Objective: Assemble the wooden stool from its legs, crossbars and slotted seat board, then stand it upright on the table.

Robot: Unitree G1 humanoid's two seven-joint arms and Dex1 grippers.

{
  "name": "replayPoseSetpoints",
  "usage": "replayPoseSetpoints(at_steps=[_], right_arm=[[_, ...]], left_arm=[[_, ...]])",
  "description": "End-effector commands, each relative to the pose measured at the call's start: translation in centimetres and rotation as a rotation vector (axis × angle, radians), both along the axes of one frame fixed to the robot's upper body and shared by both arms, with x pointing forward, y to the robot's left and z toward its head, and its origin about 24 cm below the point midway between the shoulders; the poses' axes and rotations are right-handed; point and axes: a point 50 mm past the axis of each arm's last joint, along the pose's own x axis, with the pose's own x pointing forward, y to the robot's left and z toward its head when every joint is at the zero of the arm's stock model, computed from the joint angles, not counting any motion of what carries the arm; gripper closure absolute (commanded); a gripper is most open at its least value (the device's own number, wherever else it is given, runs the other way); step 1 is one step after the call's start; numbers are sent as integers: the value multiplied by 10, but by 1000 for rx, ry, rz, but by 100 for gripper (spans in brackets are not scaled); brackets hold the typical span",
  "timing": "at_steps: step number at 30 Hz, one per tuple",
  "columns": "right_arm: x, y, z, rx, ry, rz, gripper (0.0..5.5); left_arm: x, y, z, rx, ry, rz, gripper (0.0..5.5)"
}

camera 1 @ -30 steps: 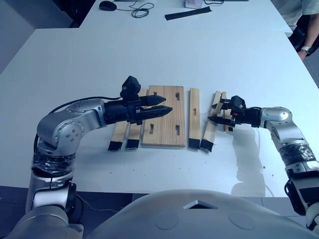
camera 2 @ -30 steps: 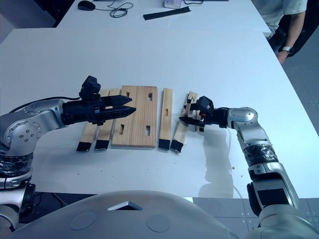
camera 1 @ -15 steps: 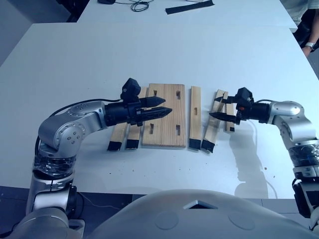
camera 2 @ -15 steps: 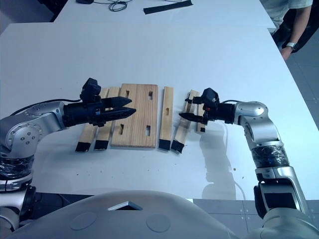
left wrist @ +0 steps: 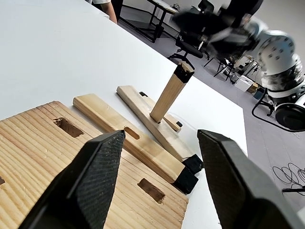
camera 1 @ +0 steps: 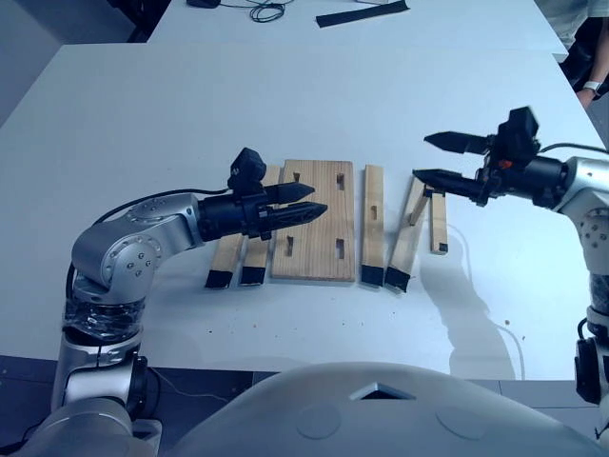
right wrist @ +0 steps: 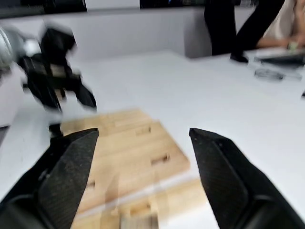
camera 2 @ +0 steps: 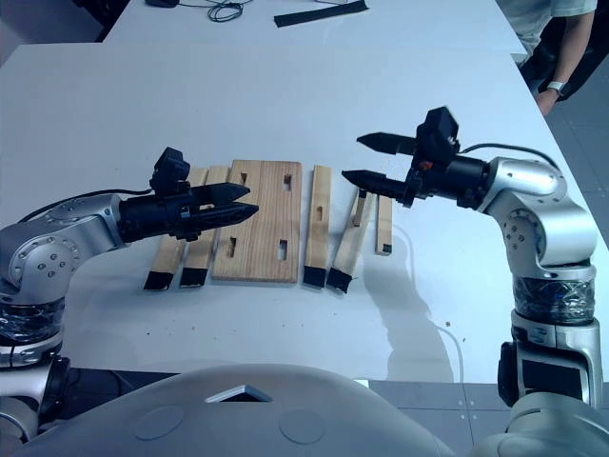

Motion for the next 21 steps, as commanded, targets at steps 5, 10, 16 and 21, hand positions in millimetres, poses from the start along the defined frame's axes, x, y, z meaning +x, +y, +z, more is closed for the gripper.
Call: replayPoseSetpoints(at_steps=[5,10,16,21], right_arm=[[8,33,0,31,-59,-1,255],[10,42,4,25,-76,13,270],[15,51,18,37,-125,38,270],[18,53,19,41,-130,41,270]], left_arm=[[15,3,-2,14,1,80,267],[15,1,-2,12,5,78,267],[16,1,-3,9,7,82,267],[16,1,-4,8,11,90,267]])
